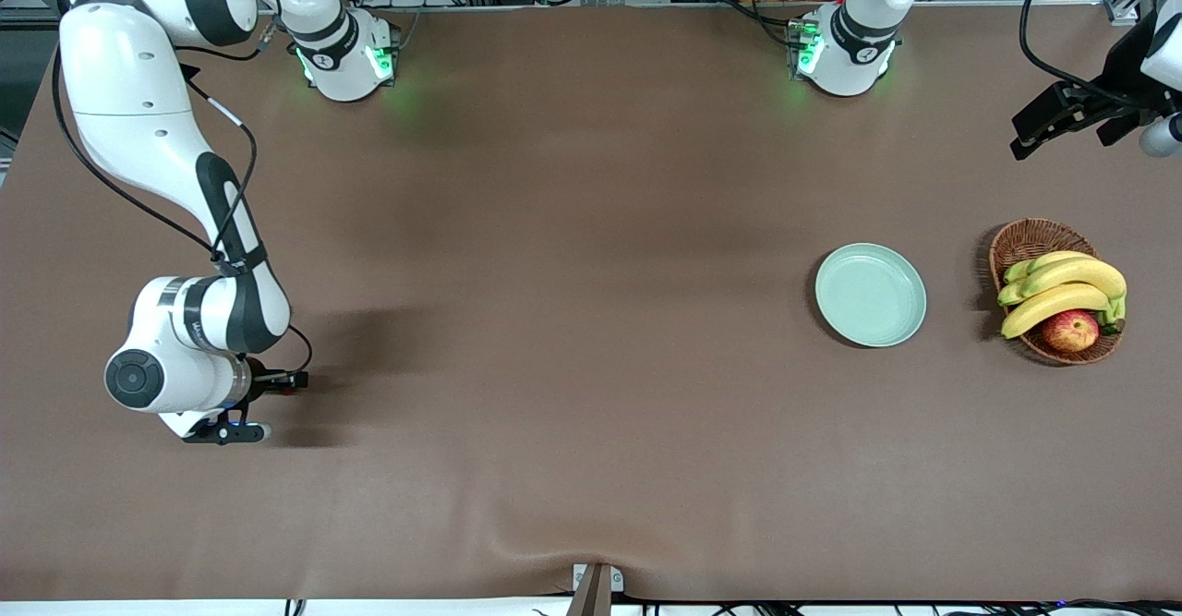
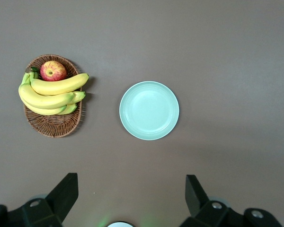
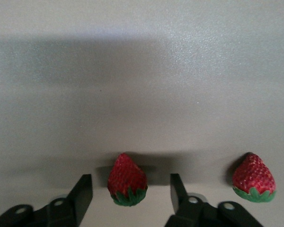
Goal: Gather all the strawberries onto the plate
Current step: 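Lower the right gripper onto a strawberry and close it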
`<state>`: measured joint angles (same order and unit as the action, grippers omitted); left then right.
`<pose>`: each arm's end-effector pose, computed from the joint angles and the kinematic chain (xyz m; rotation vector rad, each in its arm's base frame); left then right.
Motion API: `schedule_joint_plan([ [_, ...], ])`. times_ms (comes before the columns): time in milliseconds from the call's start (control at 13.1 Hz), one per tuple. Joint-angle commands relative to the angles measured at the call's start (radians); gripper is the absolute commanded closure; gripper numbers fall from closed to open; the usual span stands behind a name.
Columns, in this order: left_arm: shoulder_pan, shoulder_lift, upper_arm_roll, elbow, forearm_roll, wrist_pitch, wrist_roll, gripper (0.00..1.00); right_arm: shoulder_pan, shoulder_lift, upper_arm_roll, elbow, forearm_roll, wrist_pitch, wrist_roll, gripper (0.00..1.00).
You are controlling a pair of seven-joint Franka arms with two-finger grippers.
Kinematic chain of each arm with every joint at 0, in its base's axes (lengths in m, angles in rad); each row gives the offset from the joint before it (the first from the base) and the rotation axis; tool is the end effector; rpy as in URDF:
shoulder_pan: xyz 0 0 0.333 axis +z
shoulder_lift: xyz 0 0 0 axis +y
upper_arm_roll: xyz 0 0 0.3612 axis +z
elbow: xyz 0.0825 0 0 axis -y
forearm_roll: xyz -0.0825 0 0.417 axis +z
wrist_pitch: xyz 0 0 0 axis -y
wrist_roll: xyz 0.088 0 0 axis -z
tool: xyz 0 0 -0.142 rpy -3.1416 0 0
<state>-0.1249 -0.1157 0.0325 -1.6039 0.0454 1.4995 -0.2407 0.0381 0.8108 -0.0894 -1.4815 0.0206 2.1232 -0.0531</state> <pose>0.5371 -0.0418 0.6770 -3.0935 -0.2349 -0.0279 0.7490 -0.0276 0.1555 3.0890 0.0183 -0.2607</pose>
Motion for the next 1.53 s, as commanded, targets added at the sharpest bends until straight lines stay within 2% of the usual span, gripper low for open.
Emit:
schedule_joint_plan([
  [0,0.01,0.013,-0.002,0.016,-0.016,0.011,0.014,0.0,-0.007,0.01,0.005,0.017,0.015,-0.002,-0.014,0.85],
  [77,0.011,0.013,0.0,0.016,-0.016,0.013,0.014,0.0,-0.007,0.01,0.005,0.017,0.015,-0.002,-0.016,1.0],
  [536,0.011,0.013,0.004,0.015,-0.016,0.019,0.014,0.0,0.002,-0.021,0.005,0.026,0.013,-0.008,-0.016,1.0],
  [919,0.011,0.014,0.004,0.012,-0.016,0.019,0.014,0.0,0.037,-0.126,0.008,0.026,0.013,-0.038,-0.071,1.0],
  [1149,0.011,0.014,0.004,0.01,-0.016,0.019,0.014,0.0,0.115,-0.188,0.011,0.035,0.015,-0.054,-0.138,1.0],
  [1302,0.011,0.014,0.004,0.01,-0.016,0.019,0.014,0.0,0.164,-0.187,0.055,0.075,0.015,-0.051,-0.16,1.0],
  [1455,0.011,0.014,0.004,0.009,-0.016,0.019,0.014,0.0,0.181,-0.179,0.141,0.093,0.012,-0.039,-0.151,1.0],
])
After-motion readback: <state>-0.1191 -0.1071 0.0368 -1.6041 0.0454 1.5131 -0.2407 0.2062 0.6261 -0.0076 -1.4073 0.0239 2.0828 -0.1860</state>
